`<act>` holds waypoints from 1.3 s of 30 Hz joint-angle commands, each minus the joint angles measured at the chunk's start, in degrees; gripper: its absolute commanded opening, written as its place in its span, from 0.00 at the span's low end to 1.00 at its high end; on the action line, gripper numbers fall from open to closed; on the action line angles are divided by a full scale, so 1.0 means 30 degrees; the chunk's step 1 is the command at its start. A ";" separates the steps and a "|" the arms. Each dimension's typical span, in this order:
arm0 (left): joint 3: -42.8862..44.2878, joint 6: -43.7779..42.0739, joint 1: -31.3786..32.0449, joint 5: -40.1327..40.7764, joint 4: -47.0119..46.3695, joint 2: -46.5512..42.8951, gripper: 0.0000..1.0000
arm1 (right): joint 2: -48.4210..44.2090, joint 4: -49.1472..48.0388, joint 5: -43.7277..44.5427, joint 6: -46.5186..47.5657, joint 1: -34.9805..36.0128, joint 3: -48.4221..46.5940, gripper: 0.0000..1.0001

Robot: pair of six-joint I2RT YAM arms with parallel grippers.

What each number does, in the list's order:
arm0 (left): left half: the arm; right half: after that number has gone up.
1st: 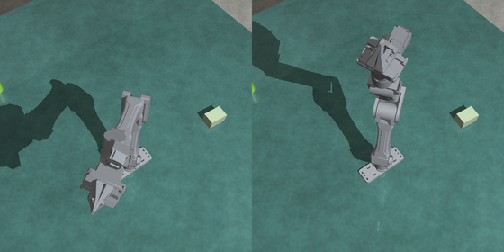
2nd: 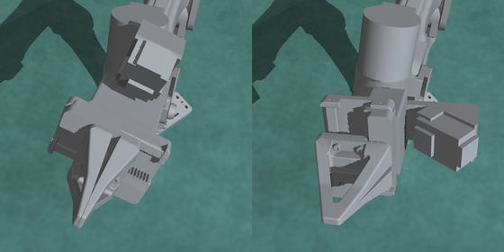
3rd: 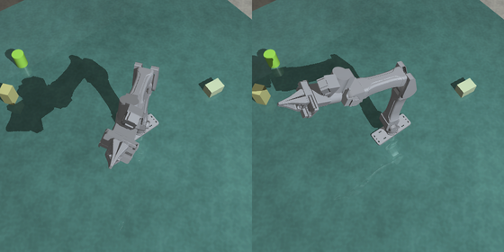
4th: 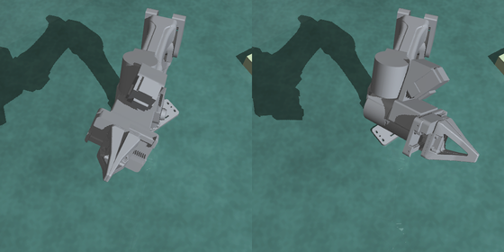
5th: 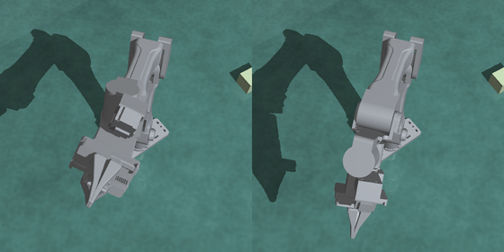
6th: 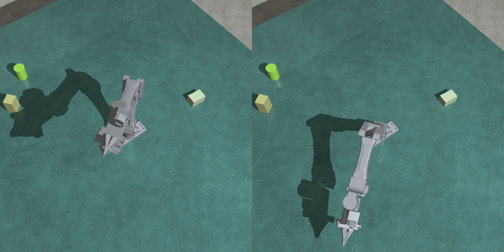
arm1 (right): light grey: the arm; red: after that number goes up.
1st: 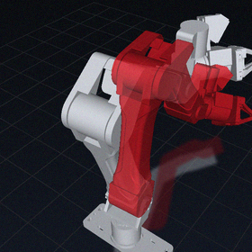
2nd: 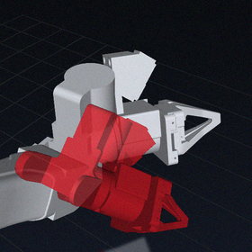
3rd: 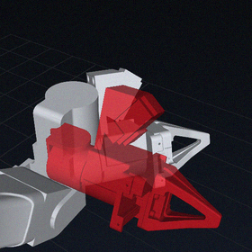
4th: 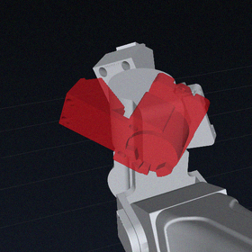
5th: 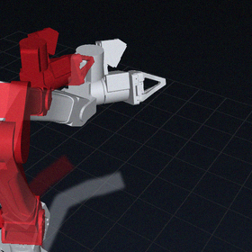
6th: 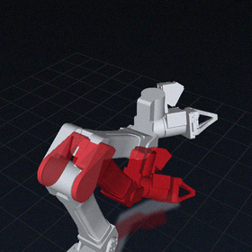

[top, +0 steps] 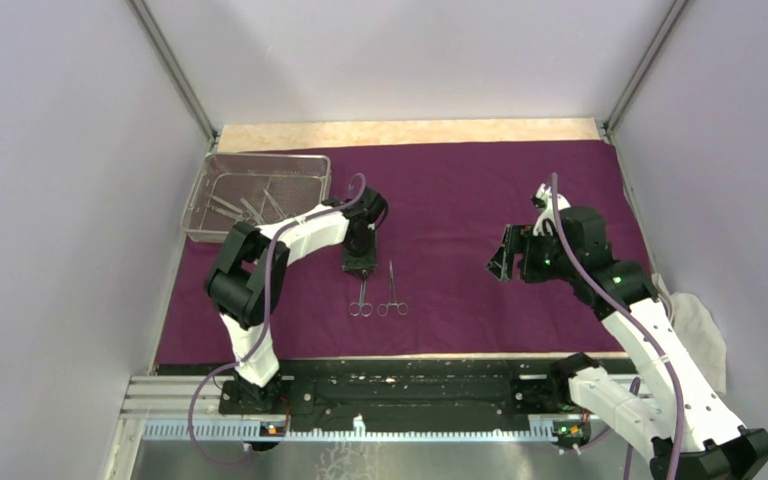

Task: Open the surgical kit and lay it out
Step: Place the medical item in the surgical kit, then pick up the medical item from the container.

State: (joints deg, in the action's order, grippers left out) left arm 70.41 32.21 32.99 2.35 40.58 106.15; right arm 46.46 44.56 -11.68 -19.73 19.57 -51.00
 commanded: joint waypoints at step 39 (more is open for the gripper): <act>0.8191 -0.2781 -0.7342 0.4473 0.0082 -0.0487 0.74 | 0.5927 -0.1428 0.1094 0.2525 -0.0535 -0.3846 0.80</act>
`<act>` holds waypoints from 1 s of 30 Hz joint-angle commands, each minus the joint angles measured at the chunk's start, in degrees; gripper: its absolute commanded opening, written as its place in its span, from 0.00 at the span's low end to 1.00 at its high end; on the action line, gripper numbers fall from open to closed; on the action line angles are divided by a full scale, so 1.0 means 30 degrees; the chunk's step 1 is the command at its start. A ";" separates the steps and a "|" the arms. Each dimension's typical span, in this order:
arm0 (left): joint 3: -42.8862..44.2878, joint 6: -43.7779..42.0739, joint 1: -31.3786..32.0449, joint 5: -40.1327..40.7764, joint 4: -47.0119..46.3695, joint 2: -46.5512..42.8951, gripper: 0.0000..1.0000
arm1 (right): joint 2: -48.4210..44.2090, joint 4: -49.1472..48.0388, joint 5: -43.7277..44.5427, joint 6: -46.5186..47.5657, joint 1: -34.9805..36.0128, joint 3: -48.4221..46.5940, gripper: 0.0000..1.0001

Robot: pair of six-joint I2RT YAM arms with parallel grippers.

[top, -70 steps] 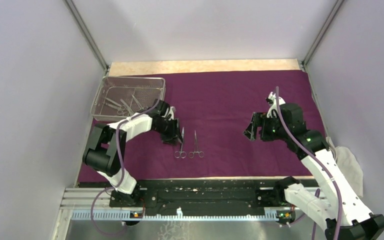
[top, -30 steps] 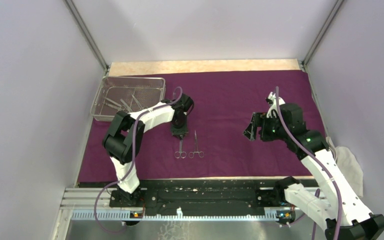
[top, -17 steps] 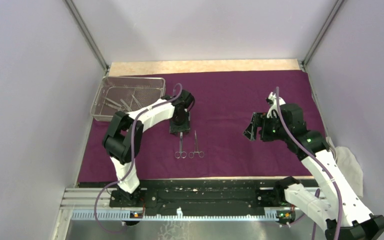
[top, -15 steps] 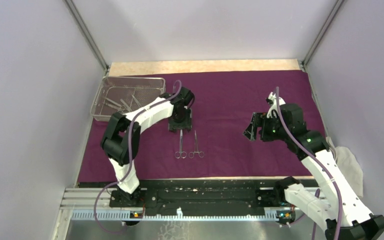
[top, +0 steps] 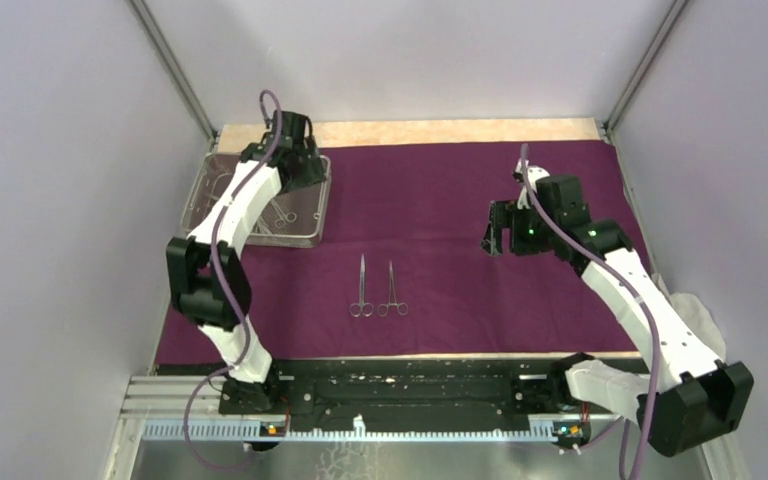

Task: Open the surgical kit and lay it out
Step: Pick up the medical item from the container.

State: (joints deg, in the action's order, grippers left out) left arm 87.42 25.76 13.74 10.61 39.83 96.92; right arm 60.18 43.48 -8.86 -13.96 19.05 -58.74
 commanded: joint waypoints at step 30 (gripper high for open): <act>1.0006 0.0509 -0.6127 0.1552 0.1031 1.2890 0.49 | 0.5816 -0.0579 -0.0294 0.2352 -0.1808 -0.2830 0.81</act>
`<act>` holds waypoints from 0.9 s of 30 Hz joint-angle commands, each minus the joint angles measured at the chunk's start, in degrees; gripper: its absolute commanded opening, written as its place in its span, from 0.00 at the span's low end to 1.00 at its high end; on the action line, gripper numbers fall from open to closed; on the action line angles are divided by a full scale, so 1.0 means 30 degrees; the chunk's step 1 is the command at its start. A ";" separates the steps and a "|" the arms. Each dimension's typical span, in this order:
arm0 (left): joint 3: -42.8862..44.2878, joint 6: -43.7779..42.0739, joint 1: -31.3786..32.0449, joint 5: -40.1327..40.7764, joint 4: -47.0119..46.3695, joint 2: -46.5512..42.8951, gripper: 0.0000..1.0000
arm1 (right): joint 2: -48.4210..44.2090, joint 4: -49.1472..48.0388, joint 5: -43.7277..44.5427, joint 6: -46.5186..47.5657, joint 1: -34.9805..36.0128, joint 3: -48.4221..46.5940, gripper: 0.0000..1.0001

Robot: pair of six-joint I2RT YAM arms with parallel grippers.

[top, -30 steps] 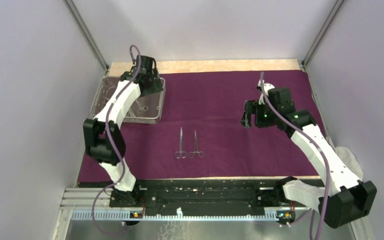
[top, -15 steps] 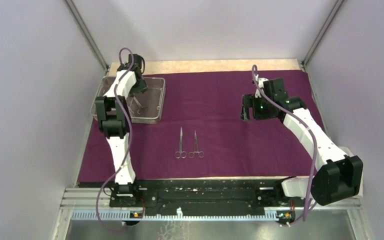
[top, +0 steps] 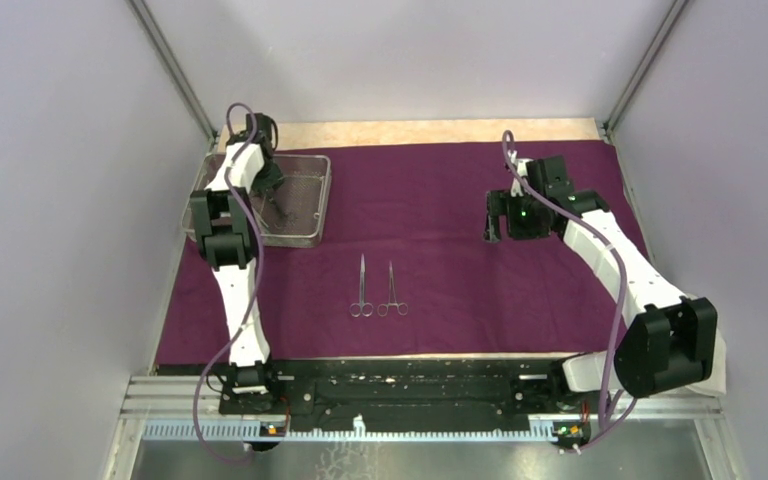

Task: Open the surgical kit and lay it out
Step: Pick up the medical item from the container.

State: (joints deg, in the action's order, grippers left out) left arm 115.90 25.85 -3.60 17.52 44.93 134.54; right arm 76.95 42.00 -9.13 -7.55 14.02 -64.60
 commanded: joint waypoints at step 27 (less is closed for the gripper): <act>-0.1792 0.0615 -0.0369 -0.1628 -0.1927 -0.1630 0.08 | 0.0067 -0.0230 -0.0888 -0.0090 -0.0133 -0.0590 0.80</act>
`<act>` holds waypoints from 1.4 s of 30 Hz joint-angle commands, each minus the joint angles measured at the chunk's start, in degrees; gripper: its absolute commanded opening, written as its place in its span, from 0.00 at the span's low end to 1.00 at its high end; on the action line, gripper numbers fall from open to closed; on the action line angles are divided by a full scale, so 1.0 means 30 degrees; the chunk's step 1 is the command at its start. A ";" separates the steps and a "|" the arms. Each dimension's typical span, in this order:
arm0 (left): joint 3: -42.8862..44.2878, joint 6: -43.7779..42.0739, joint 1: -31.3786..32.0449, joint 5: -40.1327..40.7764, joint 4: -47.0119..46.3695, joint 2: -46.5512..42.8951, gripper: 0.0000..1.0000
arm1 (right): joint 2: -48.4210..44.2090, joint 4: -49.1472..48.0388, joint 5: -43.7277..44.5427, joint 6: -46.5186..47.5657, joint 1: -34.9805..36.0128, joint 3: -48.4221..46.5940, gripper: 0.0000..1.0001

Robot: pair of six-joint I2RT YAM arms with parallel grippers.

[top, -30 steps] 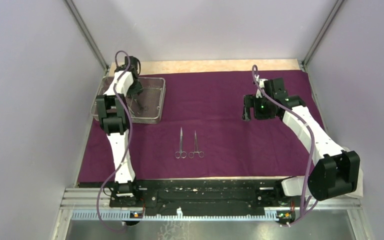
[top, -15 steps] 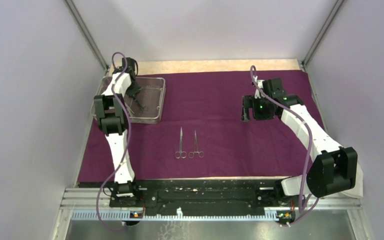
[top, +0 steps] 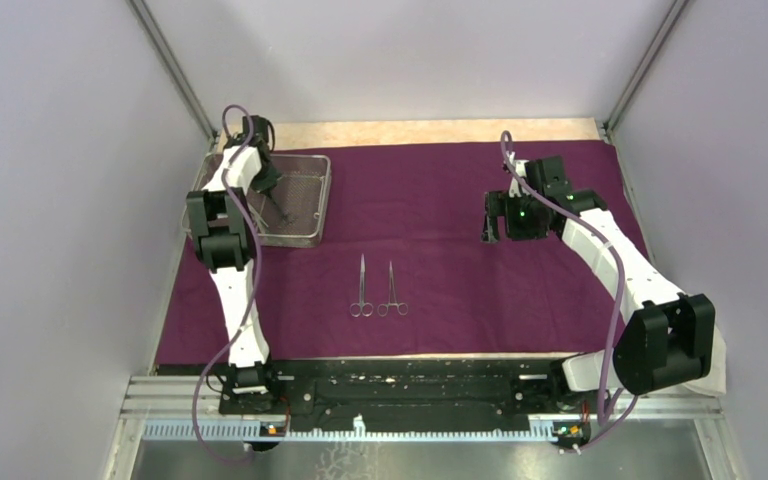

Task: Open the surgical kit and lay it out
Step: Pick up the medical item from the container.

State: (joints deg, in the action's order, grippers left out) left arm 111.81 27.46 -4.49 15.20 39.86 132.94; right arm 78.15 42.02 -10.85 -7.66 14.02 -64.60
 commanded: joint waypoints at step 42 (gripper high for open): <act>-0.1238 -0.1169 0.0315 -0.2560 0.0774 -0.7276 0.00 | -0.2021 -0.0871 -0.0809 -0.0812 0.0816 0.0193 0.81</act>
State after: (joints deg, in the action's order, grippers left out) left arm 107.33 25.15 -4.45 9.82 41.36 118.13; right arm 75.88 41.34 -13.17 -9.19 15.05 -64.47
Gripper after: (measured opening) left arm 0.059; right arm 0.806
